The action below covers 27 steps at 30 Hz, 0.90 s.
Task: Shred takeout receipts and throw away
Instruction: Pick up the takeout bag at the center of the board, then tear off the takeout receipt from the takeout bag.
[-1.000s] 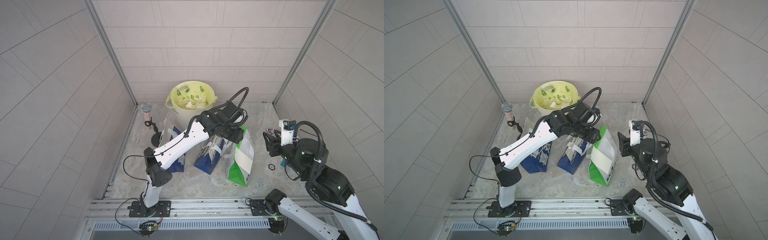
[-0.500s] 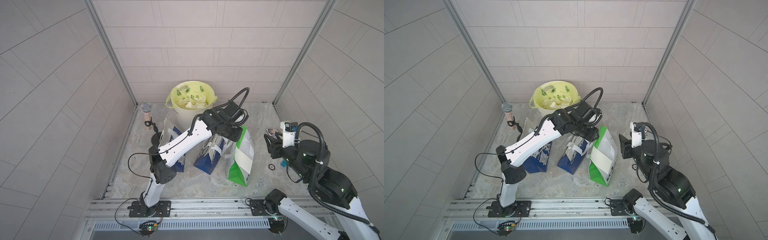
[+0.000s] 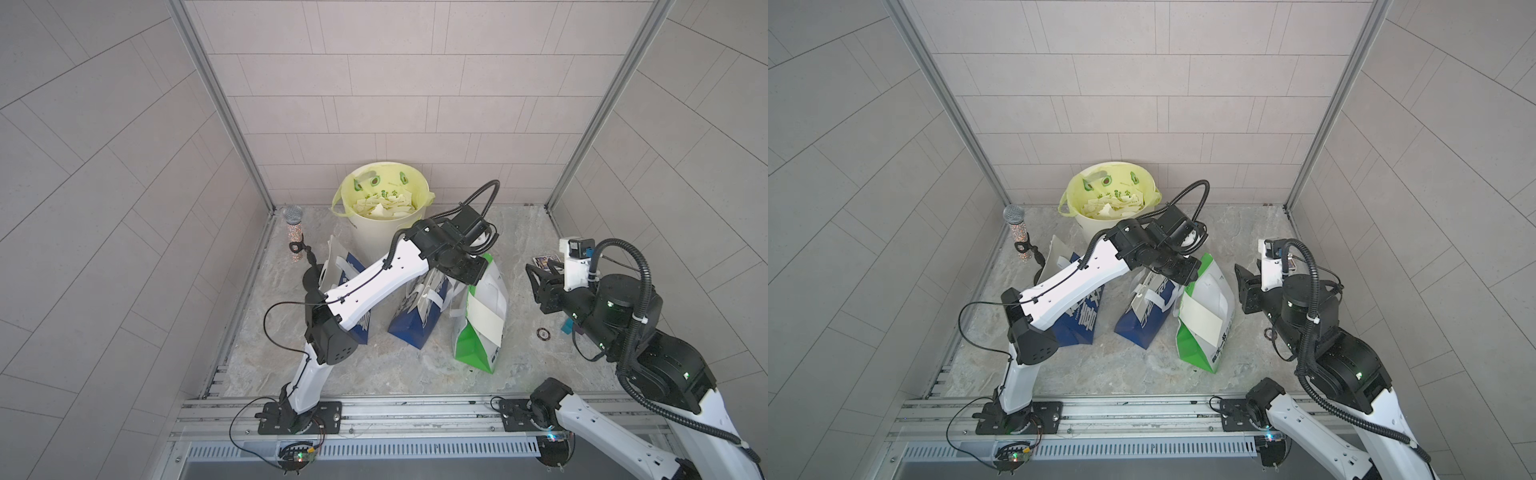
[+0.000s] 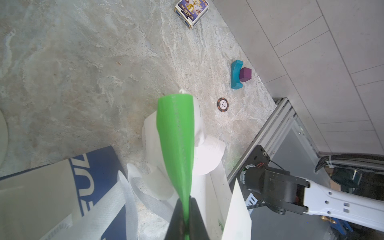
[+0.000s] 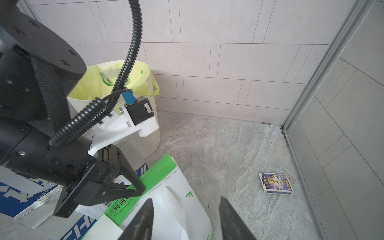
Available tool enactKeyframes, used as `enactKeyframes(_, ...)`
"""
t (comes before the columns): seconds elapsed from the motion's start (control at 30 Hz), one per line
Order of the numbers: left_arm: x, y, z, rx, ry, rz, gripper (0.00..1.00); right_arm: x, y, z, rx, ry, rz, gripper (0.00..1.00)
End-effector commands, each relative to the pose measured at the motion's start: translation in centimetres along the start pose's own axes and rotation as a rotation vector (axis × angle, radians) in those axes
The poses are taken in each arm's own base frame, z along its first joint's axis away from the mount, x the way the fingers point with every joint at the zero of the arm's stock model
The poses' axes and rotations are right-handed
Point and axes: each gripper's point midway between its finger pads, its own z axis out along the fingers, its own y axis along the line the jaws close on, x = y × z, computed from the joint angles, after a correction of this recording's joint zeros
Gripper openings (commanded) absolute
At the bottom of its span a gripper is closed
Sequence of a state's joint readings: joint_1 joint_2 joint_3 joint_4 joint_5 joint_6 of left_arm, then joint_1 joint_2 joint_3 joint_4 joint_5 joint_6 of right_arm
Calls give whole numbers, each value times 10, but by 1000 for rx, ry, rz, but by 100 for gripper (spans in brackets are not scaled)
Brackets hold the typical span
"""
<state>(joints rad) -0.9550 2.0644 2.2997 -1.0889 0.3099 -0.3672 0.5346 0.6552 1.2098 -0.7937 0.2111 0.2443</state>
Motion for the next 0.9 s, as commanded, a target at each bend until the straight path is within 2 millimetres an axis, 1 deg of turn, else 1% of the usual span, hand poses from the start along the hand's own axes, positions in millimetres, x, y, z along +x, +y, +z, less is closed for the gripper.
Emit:
enactKeyframes(0.0, -15, -9, -16, 39, -65, 42, 0, 6, 5, -5, -39, 30, -11, 50)
enactKeyframes(0.07, -22, -20, -25, 106, -100, 64, 0, 18, 15, -8, -106, 73, -41, 50)
enactKeyframes(0.17, -34, -38, -41, 229, -171, 78, 0, 46, 38, -11, -251, 192, -63, 52)
enactKeyframes(0.27, -42, -46, -56, 299, -226, 94, 0, 63, 57, -12, -342, 299, 28, 55)
enactKeyframes(0.33, -47, -46, -63, 320, -256, 82, 0, 66, 64, -11, -367, 323, 116, 58)
enactKeyframes(0.4, -52, -44, -70, 330, -285, 61, 0, 66, 63, -9, -353, 313, 180, 60)
enactKeyframes(0.47, -56, -43, -74, 348, -311, 28, 0, 66, 53, -5, -291, 298, 233, 65)
enactKeyframes(0.5, -59, -44, -76, 371, -325, 2, 0, 67, 46, -1, -238, 298, 281, 66)
enactKeyframes(0.53, -61, -45, -77, 398, -335, -35, 0, 68, 43, 2, -217, 301, 326, 67)
enactKeyframes(0.67, -65, -50, -79, 474, -355, -127, 0, 78, 50, 17, -227, 332, 489, 71)
enactKeyframes(0.77, -68, -52, -81, 520, -373, -203, 0, 75, 47, 27, -228, 286, 608, 72)
enactKeyframes(0.87, -71, -51, -84, 538, -400, -240, 0, 73, 46, 38, -241, 299, 717, 73)
